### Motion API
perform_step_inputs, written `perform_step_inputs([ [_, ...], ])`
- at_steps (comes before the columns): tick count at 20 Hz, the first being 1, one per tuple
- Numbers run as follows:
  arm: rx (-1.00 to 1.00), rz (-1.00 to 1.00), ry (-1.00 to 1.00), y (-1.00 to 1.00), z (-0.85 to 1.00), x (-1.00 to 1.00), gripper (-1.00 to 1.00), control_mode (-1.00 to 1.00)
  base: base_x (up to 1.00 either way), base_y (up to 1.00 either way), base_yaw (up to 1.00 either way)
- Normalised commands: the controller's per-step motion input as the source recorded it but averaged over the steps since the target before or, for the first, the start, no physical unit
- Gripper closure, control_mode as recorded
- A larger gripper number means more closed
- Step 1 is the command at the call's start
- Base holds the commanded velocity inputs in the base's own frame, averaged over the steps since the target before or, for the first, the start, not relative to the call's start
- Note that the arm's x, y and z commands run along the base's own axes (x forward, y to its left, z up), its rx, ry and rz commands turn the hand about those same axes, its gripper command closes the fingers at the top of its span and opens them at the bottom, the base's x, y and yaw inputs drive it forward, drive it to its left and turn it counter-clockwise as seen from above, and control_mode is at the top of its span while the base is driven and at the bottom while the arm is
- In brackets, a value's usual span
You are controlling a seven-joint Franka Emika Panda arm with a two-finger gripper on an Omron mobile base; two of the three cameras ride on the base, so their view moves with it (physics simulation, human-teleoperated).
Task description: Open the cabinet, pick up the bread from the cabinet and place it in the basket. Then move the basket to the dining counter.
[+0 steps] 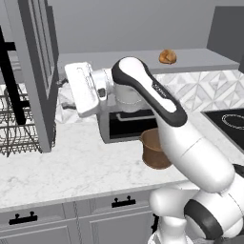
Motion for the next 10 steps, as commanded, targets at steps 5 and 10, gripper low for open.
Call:
perform_step_inputs([
  [5,0.00,-0.05,0.01,-1.00,-0.53,0.34,-1.00,-1.00,0.00,0.00,0.00],
  [10,-0.03,0.00,-0.23,-0.83,-0.24,0.20,-1.00,-1.00,0.00,0.00,0.00],
])
